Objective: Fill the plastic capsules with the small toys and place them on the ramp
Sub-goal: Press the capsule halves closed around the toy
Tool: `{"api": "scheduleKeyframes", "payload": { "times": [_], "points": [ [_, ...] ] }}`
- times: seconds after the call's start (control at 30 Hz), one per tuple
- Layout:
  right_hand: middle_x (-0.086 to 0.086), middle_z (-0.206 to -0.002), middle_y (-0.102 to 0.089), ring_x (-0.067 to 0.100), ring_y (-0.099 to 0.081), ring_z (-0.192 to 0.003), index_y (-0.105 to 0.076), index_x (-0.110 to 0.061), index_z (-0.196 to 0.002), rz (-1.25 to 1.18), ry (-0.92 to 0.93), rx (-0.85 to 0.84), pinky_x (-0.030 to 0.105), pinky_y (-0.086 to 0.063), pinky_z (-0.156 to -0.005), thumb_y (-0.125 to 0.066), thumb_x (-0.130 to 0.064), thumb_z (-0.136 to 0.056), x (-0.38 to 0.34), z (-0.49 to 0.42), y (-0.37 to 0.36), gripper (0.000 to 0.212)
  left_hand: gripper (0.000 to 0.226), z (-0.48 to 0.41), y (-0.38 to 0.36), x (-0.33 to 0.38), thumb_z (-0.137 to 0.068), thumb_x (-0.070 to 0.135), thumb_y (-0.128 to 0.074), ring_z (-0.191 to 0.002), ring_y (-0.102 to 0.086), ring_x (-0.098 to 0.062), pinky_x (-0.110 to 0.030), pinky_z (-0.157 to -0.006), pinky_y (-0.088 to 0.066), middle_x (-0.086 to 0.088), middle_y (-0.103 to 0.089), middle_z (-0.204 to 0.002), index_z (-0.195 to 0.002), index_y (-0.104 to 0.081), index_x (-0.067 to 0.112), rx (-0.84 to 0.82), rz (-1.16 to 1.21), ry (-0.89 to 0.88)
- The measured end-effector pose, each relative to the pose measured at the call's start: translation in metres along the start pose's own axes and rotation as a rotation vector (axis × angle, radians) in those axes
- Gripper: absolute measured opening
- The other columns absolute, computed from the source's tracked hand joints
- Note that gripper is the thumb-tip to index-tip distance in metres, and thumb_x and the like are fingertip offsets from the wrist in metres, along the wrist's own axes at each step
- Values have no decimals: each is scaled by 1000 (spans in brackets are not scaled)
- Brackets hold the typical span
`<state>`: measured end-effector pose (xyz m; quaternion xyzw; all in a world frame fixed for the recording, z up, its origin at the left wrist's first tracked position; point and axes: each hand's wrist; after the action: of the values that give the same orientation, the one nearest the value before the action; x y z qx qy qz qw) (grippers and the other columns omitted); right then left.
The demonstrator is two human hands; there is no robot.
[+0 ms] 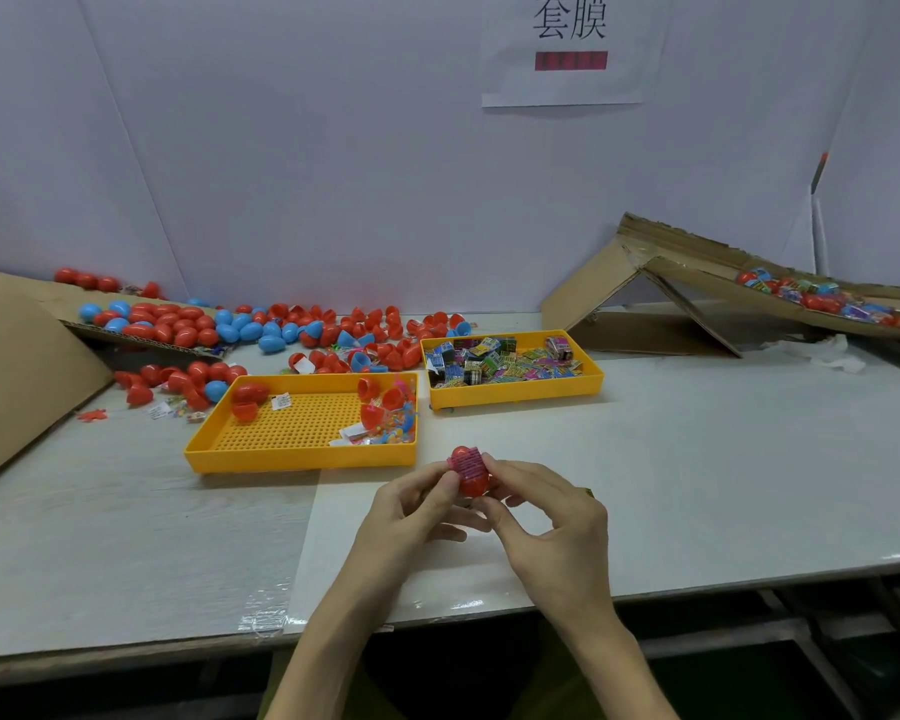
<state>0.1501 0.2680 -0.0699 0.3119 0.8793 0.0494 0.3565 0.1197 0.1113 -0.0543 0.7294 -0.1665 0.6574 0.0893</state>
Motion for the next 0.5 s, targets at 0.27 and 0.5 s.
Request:
{"api": "scheduleKeyframes", "payload": {
  "times": [0.27, 0.5],
  "points": [
    [-10, -106, -70, -1, -63, -91, -70, -19, -120, -31, -20, -17, 6, -47, -74, -85, -11, -74, 0, -3, 1, 49, 42, -3, 2, -3, -93, 44, -52, -96, -74, -23, -25, -75, -58, -7, -77, -106, -122, -68, 17, -3, -8, 30],
    [-13, -103, -71, -6, -64, -92, -75, -15, -114, -16, 2, -20, 4, -45, -79, -84, -6, -73, 3, 0, -1, 43, 43, -2, 1, -3, -88, 42, -61, -92, -74, -26, -26, -75, -58, -9, -77, -101, -127, -61, 23, 38, 15, -24]
  ]
}}
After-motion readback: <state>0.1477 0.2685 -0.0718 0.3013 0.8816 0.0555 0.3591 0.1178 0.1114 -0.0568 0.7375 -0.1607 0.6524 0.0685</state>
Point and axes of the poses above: each hand's wrist, its own z-axis away from the middle knuckle, its own y-axis out of the back of the hand, x = y × z
